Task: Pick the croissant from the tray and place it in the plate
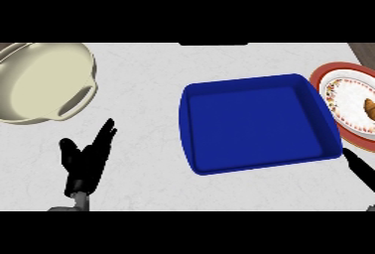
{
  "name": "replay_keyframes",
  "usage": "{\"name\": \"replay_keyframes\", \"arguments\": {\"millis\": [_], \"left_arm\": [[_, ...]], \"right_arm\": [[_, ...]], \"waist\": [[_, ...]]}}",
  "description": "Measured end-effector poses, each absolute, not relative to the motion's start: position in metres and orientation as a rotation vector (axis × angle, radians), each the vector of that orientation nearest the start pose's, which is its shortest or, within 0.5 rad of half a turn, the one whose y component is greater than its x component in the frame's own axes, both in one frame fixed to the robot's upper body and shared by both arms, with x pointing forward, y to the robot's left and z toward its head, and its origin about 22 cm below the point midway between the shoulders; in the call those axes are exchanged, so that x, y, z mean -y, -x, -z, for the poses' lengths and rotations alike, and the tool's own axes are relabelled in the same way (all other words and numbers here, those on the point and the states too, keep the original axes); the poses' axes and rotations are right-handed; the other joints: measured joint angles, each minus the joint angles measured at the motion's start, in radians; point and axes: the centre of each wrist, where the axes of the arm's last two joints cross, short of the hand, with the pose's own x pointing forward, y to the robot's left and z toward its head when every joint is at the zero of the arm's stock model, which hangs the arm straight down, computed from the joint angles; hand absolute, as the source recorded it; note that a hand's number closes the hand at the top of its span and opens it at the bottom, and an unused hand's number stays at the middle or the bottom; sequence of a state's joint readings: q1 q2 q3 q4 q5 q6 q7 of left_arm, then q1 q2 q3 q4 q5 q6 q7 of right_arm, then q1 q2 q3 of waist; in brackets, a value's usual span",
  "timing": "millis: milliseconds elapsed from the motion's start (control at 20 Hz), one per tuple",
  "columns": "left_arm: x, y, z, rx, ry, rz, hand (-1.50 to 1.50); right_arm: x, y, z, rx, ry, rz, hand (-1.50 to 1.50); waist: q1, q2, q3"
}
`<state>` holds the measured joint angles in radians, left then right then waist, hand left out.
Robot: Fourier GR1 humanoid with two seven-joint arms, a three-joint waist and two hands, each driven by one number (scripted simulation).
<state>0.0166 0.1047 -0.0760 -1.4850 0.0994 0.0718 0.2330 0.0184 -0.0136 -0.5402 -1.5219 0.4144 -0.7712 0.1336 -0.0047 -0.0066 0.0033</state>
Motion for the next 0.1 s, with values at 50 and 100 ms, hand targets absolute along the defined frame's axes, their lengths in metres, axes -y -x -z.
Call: {"name": "replay_keyframes", "arguments": {"millis": [50, 100], "left_arm": [[-0.2399, -0.2358, 0.0229, 1.235, -0.015, -0.001, 0.0], [-0.2412, -0.2345, 0.0237, 1.241, -0.013, -0.001, 0.0]], "right_arm": [[0.3495, -0.1982, 0.0147, 1.18, 1.292, 0.705, -1.5], [0.3454, -0.1939, 0.0127, 1.178, 1.294, 0.702, -1.5]], "waist": [[0.0, 0.0, 0.0], [0.001, 0.0, 0.001]]}}
